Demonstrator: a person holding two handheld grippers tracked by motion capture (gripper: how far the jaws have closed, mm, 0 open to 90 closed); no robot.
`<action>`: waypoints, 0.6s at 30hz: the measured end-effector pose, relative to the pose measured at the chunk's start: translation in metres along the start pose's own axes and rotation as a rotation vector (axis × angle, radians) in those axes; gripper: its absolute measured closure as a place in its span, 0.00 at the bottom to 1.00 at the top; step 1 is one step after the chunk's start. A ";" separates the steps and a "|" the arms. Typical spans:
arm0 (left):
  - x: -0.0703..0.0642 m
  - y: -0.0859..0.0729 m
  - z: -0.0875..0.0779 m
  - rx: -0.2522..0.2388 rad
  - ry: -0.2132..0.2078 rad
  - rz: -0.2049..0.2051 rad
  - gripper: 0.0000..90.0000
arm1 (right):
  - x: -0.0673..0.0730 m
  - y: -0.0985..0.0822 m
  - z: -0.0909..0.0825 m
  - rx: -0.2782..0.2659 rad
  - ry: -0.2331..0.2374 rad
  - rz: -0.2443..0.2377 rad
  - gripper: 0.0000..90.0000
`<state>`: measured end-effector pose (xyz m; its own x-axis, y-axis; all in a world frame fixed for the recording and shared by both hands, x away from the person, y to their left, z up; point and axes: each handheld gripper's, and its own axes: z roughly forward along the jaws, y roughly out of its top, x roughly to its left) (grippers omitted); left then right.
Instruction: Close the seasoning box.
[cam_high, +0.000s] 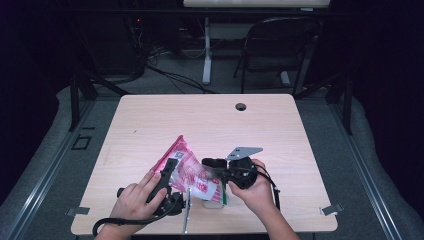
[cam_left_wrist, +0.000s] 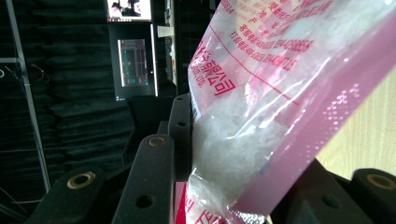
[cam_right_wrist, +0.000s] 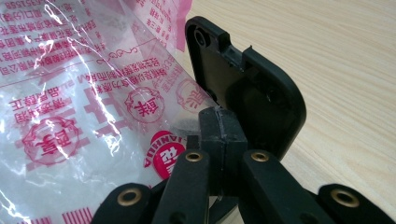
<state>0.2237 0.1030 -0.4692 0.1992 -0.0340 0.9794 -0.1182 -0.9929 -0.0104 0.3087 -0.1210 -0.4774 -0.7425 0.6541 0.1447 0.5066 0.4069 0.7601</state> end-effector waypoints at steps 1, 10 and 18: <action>0.000 0.000 0.000 0.001 -0.004 -0.001 0.80 | 0.000 0.000 0.000 0.000 0.000 -0.001 1.00; -0.003 -0.005 0.002 0.005 -0.012 -0.026 0.80 | 0.001 0.000 0.000 0.000 0.001 -0.004 1.00; -0.007 -0.009 0.004 -0.001 -0.020 -0.056 0.80 | 0.002 0.000 0.000 -0.001 0.000 -0.008 1.00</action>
<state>0.2273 0.1117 -0.4764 0.2248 0.0195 0.9742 -0.1077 -0.9932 0.0447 0.3075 -0.1197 -0.4769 -0.7469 0.6504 0.1386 0.4997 0.4115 0.7622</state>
